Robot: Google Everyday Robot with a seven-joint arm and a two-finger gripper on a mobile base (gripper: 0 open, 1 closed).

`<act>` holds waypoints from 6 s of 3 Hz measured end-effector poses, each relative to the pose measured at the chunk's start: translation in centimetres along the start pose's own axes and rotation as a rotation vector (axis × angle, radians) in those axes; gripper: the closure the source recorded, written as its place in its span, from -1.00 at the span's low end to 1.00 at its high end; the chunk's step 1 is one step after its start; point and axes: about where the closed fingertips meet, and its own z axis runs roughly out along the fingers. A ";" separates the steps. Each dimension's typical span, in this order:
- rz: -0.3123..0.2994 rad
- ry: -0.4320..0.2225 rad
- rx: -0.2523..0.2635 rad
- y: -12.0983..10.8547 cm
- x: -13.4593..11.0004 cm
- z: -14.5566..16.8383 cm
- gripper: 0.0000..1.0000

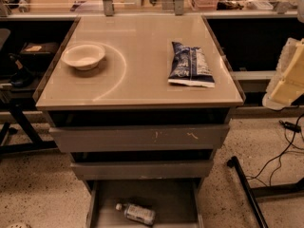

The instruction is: Pick blue plastic bottle from bottom drawer and place on counter

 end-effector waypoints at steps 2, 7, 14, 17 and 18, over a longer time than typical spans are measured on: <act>-0.013 0.024 -0.007 1.4 -0.4 0.9 -1.00; 0.001 0.089 -0.117 13.4 0.7 9.9 -1.00; 0.210 0.164 -0.316 29.1 2.5 36.3 -1.00; 0.234 0.105 -0.337 32.6 1.8 46.6 -1.00; 0.265 0.076 -0.372 34.2 1.8 49.0 -1.00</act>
Offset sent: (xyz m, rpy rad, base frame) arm -0.0119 0.0131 -0.0505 -0.0647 0.0689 -0.0055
